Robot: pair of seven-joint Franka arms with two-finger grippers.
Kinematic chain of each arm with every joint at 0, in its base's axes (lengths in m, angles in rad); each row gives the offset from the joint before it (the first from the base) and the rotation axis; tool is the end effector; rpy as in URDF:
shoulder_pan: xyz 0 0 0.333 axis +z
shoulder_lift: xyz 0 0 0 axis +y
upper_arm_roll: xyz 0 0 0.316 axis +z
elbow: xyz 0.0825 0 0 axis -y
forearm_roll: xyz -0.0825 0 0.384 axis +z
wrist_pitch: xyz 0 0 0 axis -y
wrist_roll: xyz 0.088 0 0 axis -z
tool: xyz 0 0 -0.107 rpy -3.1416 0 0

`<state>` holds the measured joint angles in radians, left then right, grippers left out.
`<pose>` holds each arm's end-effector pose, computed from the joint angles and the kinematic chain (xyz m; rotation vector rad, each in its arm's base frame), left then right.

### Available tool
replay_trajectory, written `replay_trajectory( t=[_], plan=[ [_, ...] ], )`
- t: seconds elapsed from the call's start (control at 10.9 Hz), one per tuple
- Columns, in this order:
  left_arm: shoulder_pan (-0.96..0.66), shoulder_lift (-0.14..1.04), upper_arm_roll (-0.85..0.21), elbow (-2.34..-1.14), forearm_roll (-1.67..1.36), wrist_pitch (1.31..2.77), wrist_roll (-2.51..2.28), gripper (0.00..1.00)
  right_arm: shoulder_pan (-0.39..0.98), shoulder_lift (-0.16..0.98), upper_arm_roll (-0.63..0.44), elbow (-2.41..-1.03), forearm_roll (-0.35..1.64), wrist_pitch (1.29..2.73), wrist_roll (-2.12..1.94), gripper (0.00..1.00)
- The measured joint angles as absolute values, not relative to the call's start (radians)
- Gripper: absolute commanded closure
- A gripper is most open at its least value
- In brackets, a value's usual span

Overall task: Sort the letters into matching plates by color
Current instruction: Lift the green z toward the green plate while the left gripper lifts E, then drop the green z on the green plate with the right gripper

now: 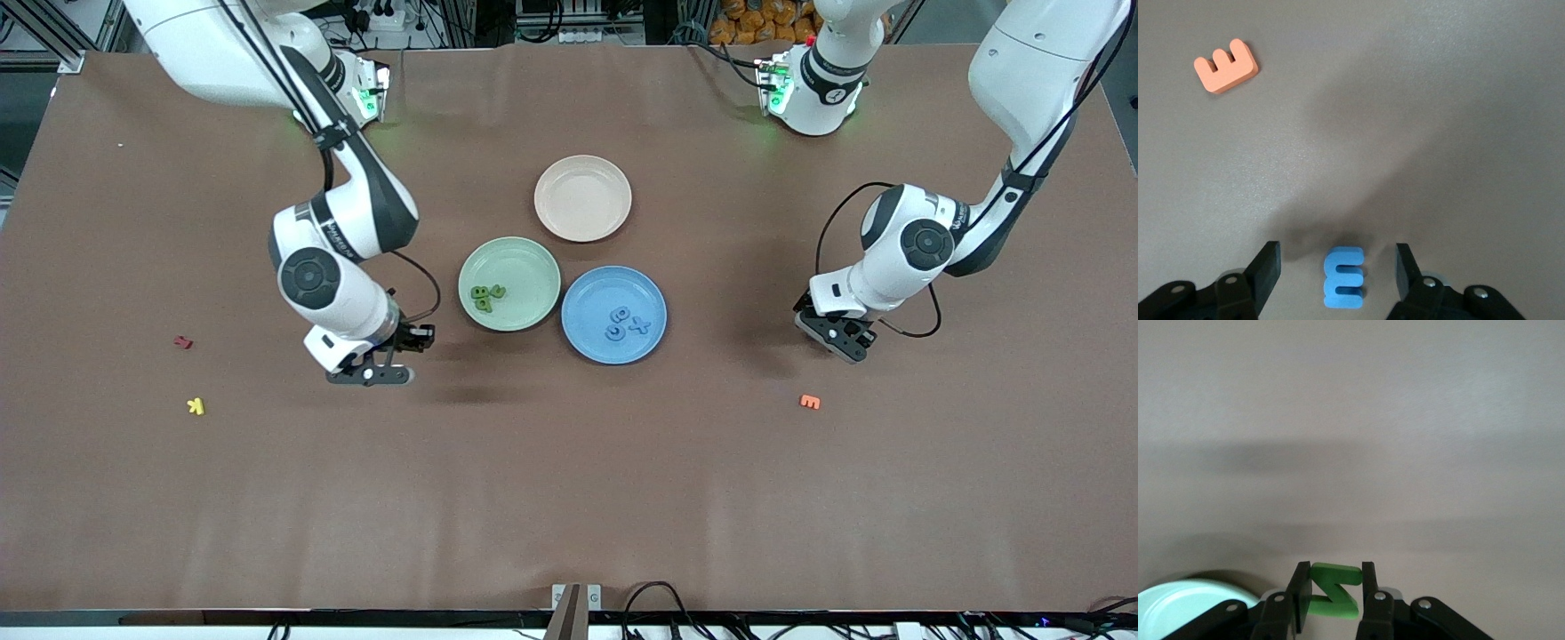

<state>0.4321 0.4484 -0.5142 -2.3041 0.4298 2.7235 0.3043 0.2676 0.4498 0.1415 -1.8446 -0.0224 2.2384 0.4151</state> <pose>0.5217 -0.0692 0.1810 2.9110 -1.1104 0.1052 0.5861 0.2473 0.2801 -3.1198 0.0062 0.1012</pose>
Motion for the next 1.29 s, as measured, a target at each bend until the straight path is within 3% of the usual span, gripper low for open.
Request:
replay_trajectory(
  t=[0.74,1.29],
  plan=[
    [0.433,0.45,-0.514,-2.304,0.43,2.724,0.311,0.34,0.467,0.462,0.139,-1.846,-0.023,2.186,0.472,0.81],
    [0.437,0.466,-0.514,-2.306,0.43,2.724,0.311,0.38,0.533,0.498,0.138,-1.842,-0.023,2.186,0.499,0.81]
  ],
)
